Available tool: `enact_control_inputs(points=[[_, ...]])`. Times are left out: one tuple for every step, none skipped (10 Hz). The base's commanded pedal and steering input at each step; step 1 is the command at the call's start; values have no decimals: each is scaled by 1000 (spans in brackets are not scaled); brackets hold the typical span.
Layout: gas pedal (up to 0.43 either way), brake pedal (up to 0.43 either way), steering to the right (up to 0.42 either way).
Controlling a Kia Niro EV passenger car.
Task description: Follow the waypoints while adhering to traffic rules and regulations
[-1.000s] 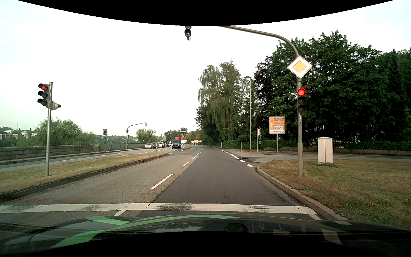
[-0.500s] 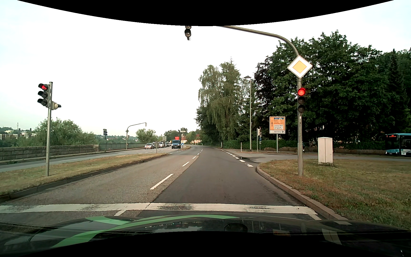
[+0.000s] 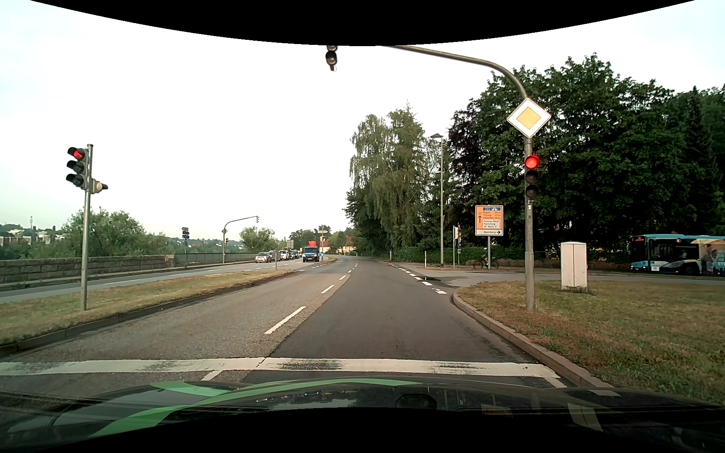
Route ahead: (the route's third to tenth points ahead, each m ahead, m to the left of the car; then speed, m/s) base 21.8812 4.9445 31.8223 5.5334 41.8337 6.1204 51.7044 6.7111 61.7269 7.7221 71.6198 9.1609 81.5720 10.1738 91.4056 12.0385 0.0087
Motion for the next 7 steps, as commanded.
enact_control_inputs(points=[[0, 238, -12], [0, 238, -12], [0, 238, -12], [0, 238, -12], [0, 238, -12], [0, 238, -12], [0, 238, -12]])
